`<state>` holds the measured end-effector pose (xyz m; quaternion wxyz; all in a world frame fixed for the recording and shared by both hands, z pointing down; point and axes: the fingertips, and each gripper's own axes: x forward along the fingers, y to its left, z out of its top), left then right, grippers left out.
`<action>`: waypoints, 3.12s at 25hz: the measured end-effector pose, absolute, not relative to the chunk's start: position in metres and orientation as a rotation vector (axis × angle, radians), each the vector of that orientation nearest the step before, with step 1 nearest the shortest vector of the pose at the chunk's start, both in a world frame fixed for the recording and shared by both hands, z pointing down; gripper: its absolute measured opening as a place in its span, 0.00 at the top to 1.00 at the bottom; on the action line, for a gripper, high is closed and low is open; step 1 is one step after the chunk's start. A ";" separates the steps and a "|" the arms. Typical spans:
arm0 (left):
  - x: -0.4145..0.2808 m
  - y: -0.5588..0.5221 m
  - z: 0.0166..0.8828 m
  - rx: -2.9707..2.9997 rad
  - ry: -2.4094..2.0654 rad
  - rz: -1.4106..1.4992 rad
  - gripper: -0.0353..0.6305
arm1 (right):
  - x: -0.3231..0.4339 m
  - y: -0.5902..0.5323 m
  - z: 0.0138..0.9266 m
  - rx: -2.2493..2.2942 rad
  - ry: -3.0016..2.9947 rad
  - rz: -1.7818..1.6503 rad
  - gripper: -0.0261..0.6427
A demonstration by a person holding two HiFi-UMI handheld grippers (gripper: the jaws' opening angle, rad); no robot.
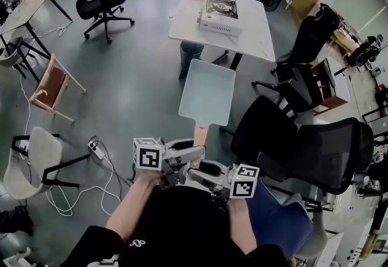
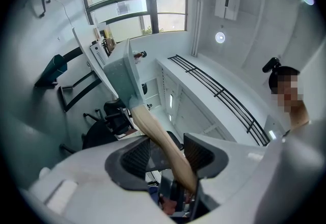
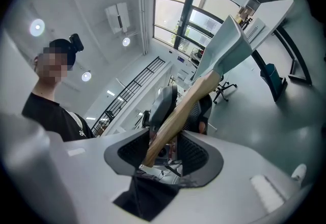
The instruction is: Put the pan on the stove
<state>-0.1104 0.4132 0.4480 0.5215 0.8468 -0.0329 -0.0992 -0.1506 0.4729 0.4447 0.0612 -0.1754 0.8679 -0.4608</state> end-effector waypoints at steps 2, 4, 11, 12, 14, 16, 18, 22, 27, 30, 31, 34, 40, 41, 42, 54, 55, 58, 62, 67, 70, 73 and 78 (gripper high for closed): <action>-0.107 0.409 0.448 2.030 -0.076 -0.236 0.63 | -0.148 0.468 0.445 -0.535 2.625 -1.390 0.69; -0.104 0.403 0.449 2.027 -0.079 -0.232 0.63 | -0.144 0.463 0.446 -0.535 2.623 -1.388 0.69; -0.097 0.377 0.458 2.021 -0.095 -0.221 0.63 | -0.137 0.436 0.454 -0.515 2.612 -1.398 0.69; -0.095 0.371 0.458 2.016 -0.097 -0.222 0.63 | -0.135 0.431 0.454 -0.515 2.612 -1.398 0.69; -0.091 0.360 0.460 2.009 -0.098 -0.222 0.63 | -0.130 0.420 0.456 -0.518 2.608 -1.406 0.69; -0.085 0.348 0.461 2.001 -0.098 -0.224 0.63 | -0.125 0.408 0.457 -0.521 2.603 -1.418 0.69; -0.077 0.335 0.463 1.995 -0.093 -0.226 0.63 | -0.117 0.394 0.458 -0.529 2.598 -1.426 0.69; -0.061 0.307 0.470 2.001 -0.084 -0.224 0.63 | -0.101 0.366 0.461 -0.540 2.589 -1.431 0.69; -0.038 0.270 0.466 1.987 -0.084 -0.229 0.63 | -0.078 0.329 0.458 -0.544 2.574 -1.435 0.69; -0.025 0.248 0.464 1.982 -0.092 -0.229 0.63 | -0.065 0.307 0.457 -0.534 2.574 -1.433 0.69; -0.022 0.242 0.463 1.980 -0.096 -0.228 0.63 | -0.061 0.301 0.456 -0.530 2.576 -1.433 0.69; -0.011 0.222 0.462 1.979 -0.107 -0.216 0.63 | -0.050 0.282 0.455 -0.521 2.569 -1.432 0.69; 0.014 0.188 0.457 1.986 -0.114 -0.216 0.63 | -0.025 0.248 0.450 -0.509 2.576 -1.427 0.69; 0.018 0.183 0.456 1.987 -0.114 -0.218 0.63 | -0.021 0.243 0.449 -0.509 2.580 -1.425 0.69; 0.022 0.178 0.455 1.989 -0.114 -0.222 0.63 | -0.017 0.238 0.448 -0.508 2.584 -1.423 0.69; 0.047 0.124 0.457 1.998 -0.151 -0.259 0.63 | 0.011 0.186 0.452 -0.467 2.624 -1.415 0.69; 0.048 0.120 0.457 1.999 -0.153 -0.262 0.63 | 0.011 0.182 0.451 -0.464 2.624 -1.414 0.69; 0.049 0.113 0.457 1.998 -0.163 -0.266 0.63 | 0.012 0.175 0.451 -0.453 2.626 -1.418 0.69; 0.047 0.106 0.458 2.000 -0.179 -0.273 0.63 | 0.012 0.168 0.452 -0.434 2.635 -1.417 0.69; 0.048 0.099 0.459 2.000 -0.188 -0.275 0.63 | 0.014 0.162 0.453 -0.420 2.637 -1.417 0.69; 0.050 0.093 0.460 1.998 -0.186 -0.281 0.63 | 0.016 0.156 0.454 -0.425 2.636 -1.415 0.69; 0.054 0.085 0.461 1.999 -0.178 -0.277 0.63 | 0.019 0.148 0.455 -0.434 2.634 -1.414 0.69; 0.059 0.067 0.461 2.002 -0.168 -0.276 0.63 | 0.023 0.130 0.455 -0.447 2.631 -1.409 0.69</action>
